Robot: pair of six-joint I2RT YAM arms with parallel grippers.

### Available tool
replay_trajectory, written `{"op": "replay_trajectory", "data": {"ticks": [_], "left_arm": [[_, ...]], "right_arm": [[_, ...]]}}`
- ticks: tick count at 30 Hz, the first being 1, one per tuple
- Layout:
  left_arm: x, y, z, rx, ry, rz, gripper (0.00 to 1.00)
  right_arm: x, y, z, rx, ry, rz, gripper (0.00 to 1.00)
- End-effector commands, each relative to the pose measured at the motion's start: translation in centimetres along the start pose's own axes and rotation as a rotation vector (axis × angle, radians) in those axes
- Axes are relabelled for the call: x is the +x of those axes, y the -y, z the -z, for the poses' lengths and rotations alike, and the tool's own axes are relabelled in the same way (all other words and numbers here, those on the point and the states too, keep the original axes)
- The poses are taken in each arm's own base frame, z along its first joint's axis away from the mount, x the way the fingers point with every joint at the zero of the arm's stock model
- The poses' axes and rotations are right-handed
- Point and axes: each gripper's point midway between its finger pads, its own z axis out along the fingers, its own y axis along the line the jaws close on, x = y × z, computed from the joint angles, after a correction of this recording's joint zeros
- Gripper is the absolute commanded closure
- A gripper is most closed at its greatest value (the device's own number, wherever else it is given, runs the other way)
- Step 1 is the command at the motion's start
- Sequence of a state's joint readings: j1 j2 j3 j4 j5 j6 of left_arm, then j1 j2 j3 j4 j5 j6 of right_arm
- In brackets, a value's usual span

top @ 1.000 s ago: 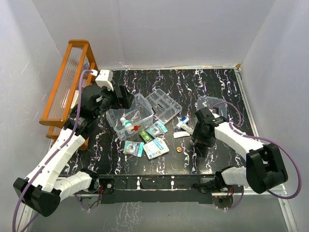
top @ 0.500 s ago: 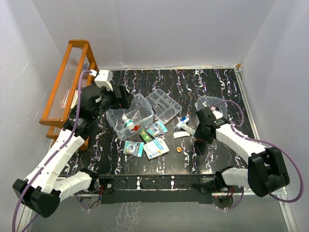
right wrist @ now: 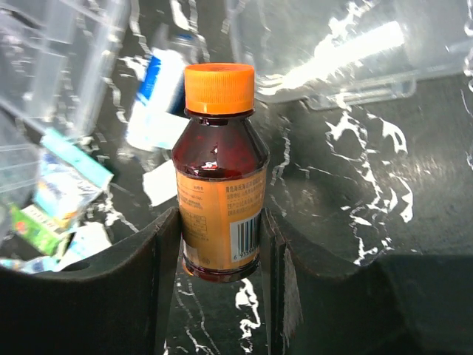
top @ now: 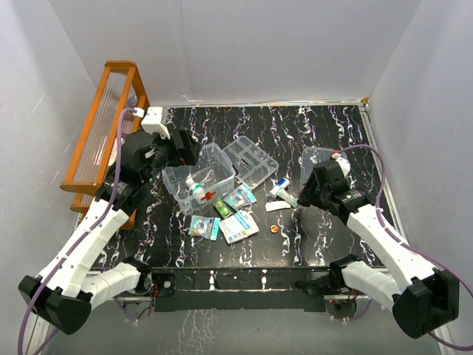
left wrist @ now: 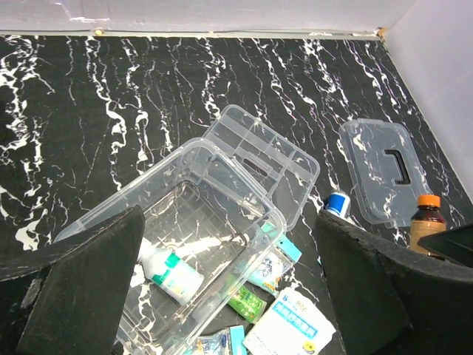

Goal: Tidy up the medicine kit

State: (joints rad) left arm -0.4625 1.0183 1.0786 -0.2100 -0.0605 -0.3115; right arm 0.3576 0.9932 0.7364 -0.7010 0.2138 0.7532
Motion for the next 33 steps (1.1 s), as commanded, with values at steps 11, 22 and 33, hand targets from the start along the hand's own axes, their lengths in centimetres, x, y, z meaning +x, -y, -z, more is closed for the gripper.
{"op": "replay_trajectory", "data": {"ticks": [11,22,33], "left_arm": [[1.5,-5.2,6.1,-0.297,0.026,0.176,0.02],[4.6,-3.5,6.8,-0.255,-0.131,0.328,0.08],[1.5,-6.0,6.7,-0.356,0.078,0.316,0.25]], "right_arm": [[-8.1,-11.5,8.1,-0.529,0.241,0.119,0.66],[-8.2,-17.5,13.0,-0.779,0.233,0.197,0.67],[-4.9,-29.4,11.9,-0.815,0.145,0.361,0.67]]}}
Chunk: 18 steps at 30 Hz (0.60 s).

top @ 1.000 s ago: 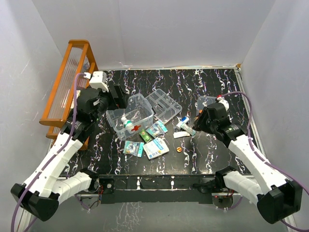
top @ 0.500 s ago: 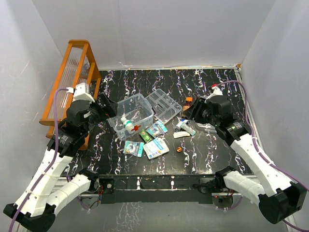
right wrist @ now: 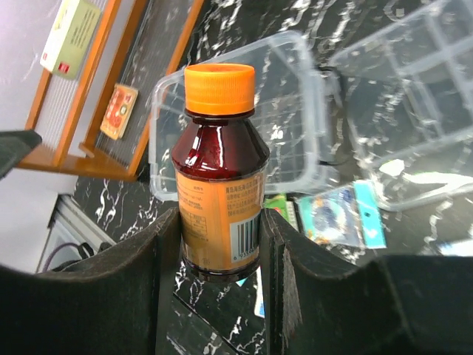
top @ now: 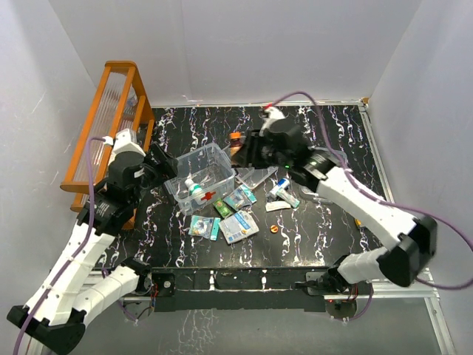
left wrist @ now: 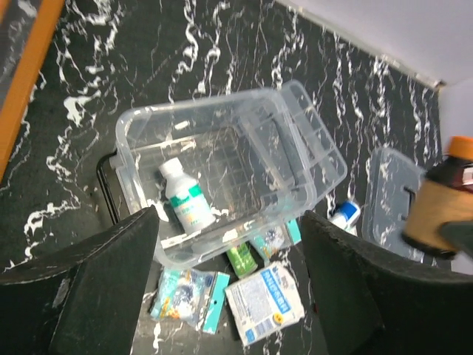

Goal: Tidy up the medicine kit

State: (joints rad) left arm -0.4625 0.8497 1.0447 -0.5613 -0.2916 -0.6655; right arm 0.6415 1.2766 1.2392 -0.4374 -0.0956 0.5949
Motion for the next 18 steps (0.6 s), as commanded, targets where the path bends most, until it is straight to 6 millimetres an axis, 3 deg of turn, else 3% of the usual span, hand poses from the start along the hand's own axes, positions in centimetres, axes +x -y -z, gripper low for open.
{"op": "replay_trajectory", "data": {"ticks": [1,3,10,14,18], "left_arm": [[-3.3,-1.2,0.9,-0.042,0.194,0.038,0.25],[-4.3,-1.9,1.3,-0.067,0.258,0.065,0.24],[-8.4,-1.1,3.5,-0.025,0.424,0.094,0.2],[-9.8,-1.8,4.8,-0.053,0.489,0.119,0.2],[-10.7,-2.0,5.7,-0.063,0.514,0.105,0.19]], "right_arm": [[-1.7,-6.2,-2.9,-0.089,0.057,0.105,0.67],[-0.4,-7.4,-5.2,-0.077,0.021,0.147,0.67],[4.0,-9.4,-13.1,-0.027,-0.124,0.27,0.68],[6.3,-9.4,-16.0,-0.024,-0.215,0.278,0.68],[9.2,-9.5,-17.7,-0.032,-0.296,0.29,0.68]]}}
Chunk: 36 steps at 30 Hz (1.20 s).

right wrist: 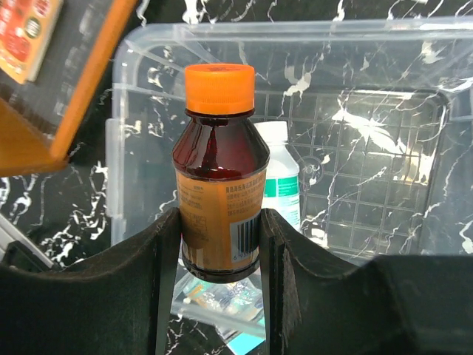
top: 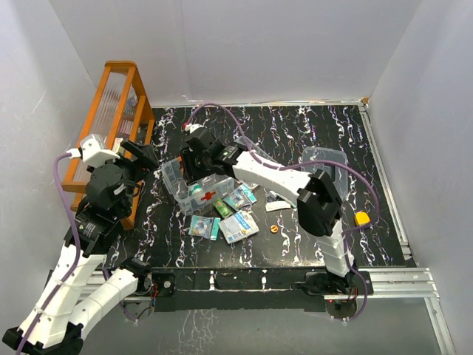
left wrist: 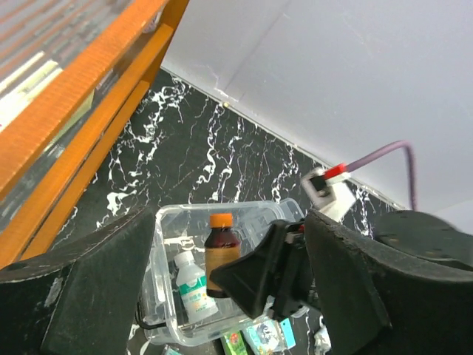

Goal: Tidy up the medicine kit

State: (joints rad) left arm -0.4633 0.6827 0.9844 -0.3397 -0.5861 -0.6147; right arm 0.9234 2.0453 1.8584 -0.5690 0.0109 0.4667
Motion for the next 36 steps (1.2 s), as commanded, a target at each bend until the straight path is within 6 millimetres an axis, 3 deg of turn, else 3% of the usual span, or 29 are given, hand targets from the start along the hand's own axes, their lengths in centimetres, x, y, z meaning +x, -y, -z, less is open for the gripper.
{"op": "replay_trajectory", "data": {"ticks": [1,11,21,36], "left_arm": [[-3.6,0.2,0.9,-0.011,0.1,0.011,0.19],[-3.1,0.3,0.6,-0.02,0.066,-0.022,0.15],[-2.9,0.3,0.5,-0.023,0.064,-0.006,0.13],[-2.9,0.0,0.6,-0.023,0.077,0.009,0.14]], "right_arm": [[-1.6,-2.4,0.2,-0.058,0.013,0.034,0.68],[1.4,-3.0,-2.2,-0.064,-0.092,0.022,0.67],[4.1,-2.3,-4.5,-0.056,-0.16,-0.001,0.66],[5.5,-2.2,-5.9,-0.07,-0.186,-0.035,0.58]]}}
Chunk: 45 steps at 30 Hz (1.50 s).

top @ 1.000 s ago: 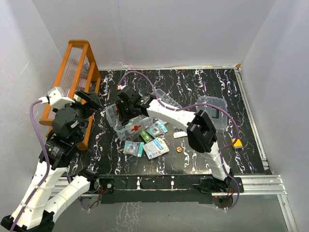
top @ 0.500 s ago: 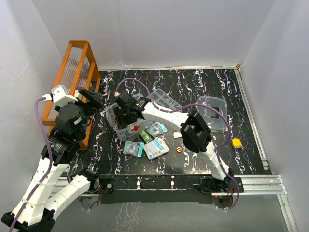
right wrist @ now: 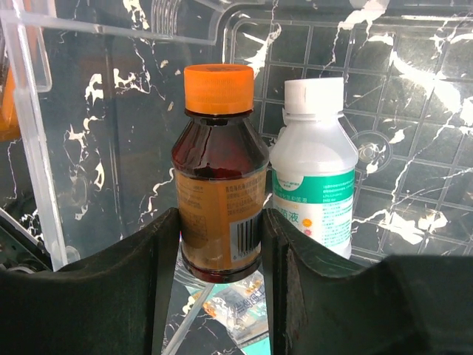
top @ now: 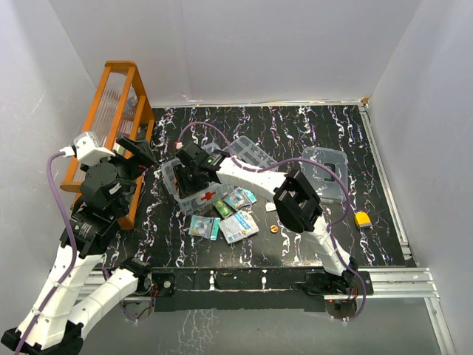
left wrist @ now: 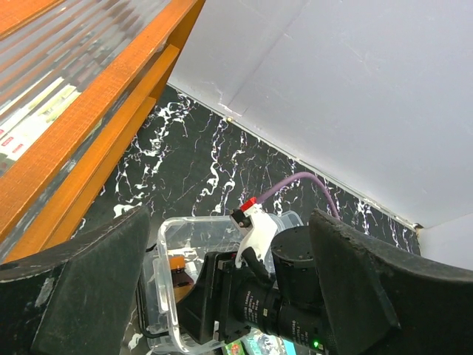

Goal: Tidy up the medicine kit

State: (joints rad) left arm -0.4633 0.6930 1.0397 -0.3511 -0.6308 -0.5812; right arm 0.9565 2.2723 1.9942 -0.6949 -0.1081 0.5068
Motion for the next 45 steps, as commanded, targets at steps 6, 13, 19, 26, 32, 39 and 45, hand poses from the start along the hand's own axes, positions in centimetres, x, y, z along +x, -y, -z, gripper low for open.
{"op": "replay_trajectory", "data": {"ticks": [6,13,19,26,32,39,45], "left_arm": [[-0.9,-0.4,0.3,-0.016,0.034,0.008,0.14],[-0.8,-0.4,0.3,-0.018,0.031,0.008,0.14],[-0.8,-0.5,0.3,-0.021,0.03,0.009,0.14],[-0.6,-0.4,0.2,-0.019,0.022,0.005,0.14],[-0.3,-0.4,0.0,-0.026,0.014,-0.005,0.13],[0.0,-0.4,-0.3,-0.028,0.007,-0.014,0.13],[0.1,-0.4,-0.4,-0.03,0.006,-0.019,0.12]], "right_arm": [[-2.3,-1.4,0.5,-0.032,0.081,-0.013,0.51],[-3.3,-2.1,1.5,-0.035,0.119,-0.014,0.46],[-5.4,-3.4,3.6,-0.07,0.188,-0.016,0.51],[-7.4,0.8,5.3,0.119,0.302,-0.063,0.5],[-6.0,3.9,3.6,0.188,0.229,-0.054,0.42],[-3.9,2.5,1.9,0.059,0.106,-0.001,0.26],[-3.0,1.4,0.9,-0.013,0.043,0.017,0.25]]}}
